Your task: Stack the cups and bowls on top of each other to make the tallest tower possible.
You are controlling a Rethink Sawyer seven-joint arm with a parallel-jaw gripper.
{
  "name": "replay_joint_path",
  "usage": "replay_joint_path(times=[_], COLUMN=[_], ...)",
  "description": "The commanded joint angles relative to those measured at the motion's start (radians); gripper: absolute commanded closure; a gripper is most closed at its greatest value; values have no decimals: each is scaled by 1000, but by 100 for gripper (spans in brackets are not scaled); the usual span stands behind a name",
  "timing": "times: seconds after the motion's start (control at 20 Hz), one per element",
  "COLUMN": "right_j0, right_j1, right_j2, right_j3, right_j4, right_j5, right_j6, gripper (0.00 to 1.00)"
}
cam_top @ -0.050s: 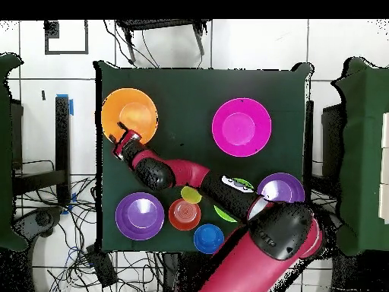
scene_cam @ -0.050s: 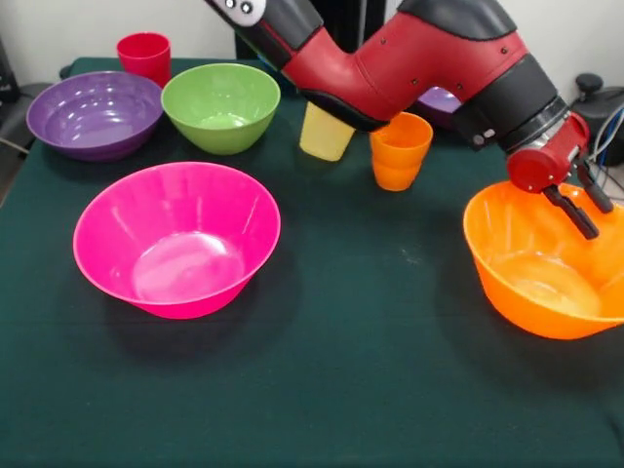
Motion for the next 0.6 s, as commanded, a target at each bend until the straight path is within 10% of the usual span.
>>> replay_joint_path(times=[0.05,0.6], right_j0=[101,259], right_j1=[-216,-373], right_j2=[-241,-366], right_j3=[4,59], right_j4=[115,302], right_j5=[-87,-97], right_j6=[301,414], gripper=[0,0])
